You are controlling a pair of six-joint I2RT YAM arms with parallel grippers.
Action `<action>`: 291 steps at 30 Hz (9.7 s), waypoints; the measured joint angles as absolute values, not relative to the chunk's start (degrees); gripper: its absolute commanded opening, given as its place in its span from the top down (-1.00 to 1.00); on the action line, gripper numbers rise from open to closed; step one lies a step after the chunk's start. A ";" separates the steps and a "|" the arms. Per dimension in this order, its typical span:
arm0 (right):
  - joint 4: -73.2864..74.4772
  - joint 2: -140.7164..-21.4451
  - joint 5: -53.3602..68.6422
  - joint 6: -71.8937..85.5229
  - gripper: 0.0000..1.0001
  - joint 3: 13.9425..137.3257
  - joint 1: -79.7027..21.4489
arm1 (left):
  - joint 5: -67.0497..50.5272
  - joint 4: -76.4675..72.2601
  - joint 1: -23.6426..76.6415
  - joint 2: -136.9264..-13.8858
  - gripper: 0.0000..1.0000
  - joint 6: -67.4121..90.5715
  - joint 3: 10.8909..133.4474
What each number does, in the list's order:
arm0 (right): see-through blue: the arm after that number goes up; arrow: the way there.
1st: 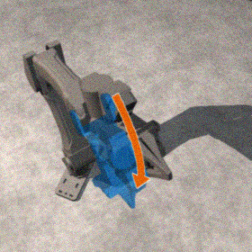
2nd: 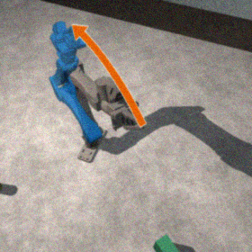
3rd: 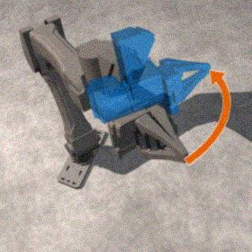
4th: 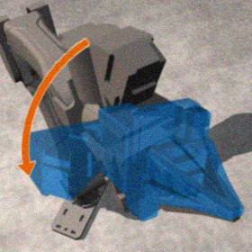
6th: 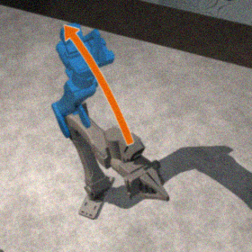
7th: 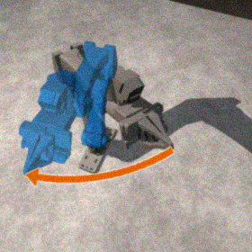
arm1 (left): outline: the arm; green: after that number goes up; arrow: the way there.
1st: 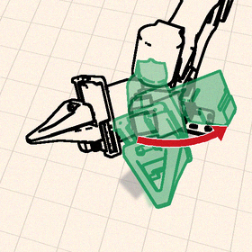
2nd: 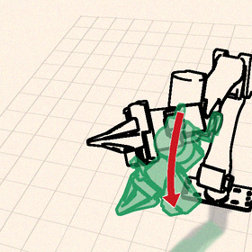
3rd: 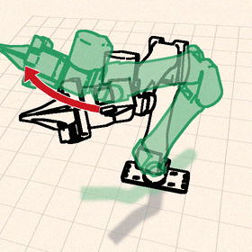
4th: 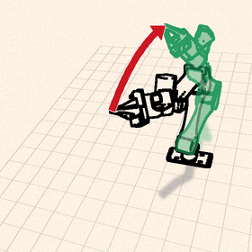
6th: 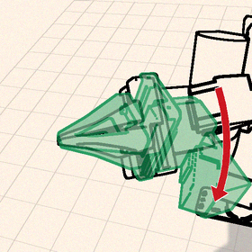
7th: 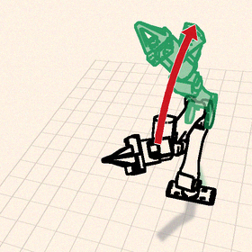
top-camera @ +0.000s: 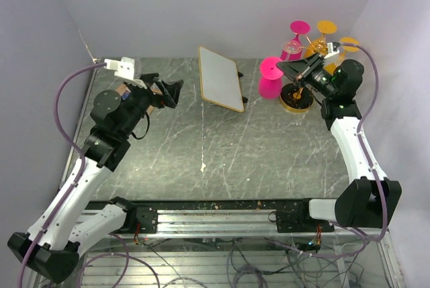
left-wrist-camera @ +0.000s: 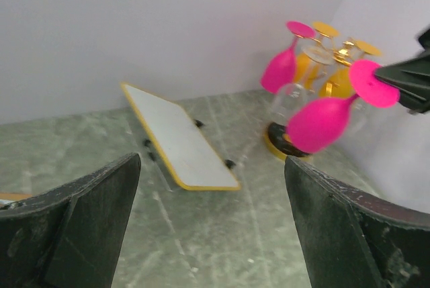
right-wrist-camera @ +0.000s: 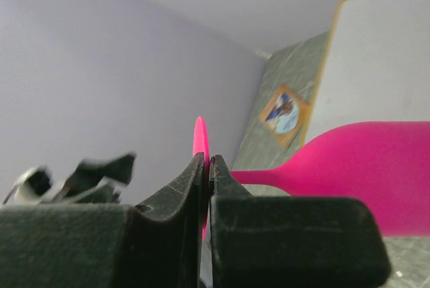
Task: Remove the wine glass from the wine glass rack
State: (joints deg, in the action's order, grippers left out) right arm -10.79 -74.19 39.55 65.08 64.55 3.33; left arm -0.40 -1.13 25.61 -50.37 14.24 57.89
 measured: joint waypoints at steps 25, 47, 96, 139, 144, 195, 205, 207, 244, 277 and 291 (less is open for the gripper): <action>-61.63 -65.54 27.14 117.10 1.00 39.33 -14.09 | -27.83 -56.18 26.17 -61.49 -0.97 78.74 35.51; -75.70 -68.95 19.49 119.68 1.00 36.32 -19.27 | -26.83 -66.83 28.84 -62.57 -0.99 84.36 31.20; -74.02 -68.05 15.18 120.64 0.32 29.85 -22.63 | -30.06 -79.75 28.69 -73.41 0.85 93.60 32.77; 27.70 -45.12 -15.92 36.95 -0.58 41.69 -9.06 | -1.02 60.60 28.71 -76.40 0.35 16.86 69.60; 28.73 -45.04 -16.34 36.67 -0.58 44.16 -9.06 | 0.27 61.01 28.71 -75.92 -0.08 16.60 69.93; 35.29 -76.77 -23.59 42.09 -0.57 89.06 4.97 | -10.09 1.50 28.80 -59.83 -0.73 13.87 68.25; 29.17 -83.53 -15.88 42.48 -0.37 89.30 13.17 | -9.63 1.39 29.10 -60.25 -0.74 13.17 67.64; 27.79 -83.64 -15.14 42.46 -0.25 88.73 14.00 | -9.58 1.28 29.10 -60.47 -0.74 12.84 67.64; 19.84 -87.83 -9.02 45.95 0.48 85.69 18.68 | -9.65 0.23 29.10 -63.07 -0.73 12.21 66.94; 17.30 -86.30 -8.38 55.35 1.00 84.68 19.07 | -10.72 0.14 29.10 -64.03 -0.70 12.47 66.92; 13.63 -86.39 -5.74 57.80 1.00 84.38 19.07 | -11.03 -0.08 29.10 -64.42 -0.69 12.67 66.92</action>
State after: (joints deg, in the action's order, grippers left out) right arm 13.63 -86.39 -5.74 57.80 84.38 19.07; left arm -11.03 -0.08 29.10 -64.42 12.67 66.92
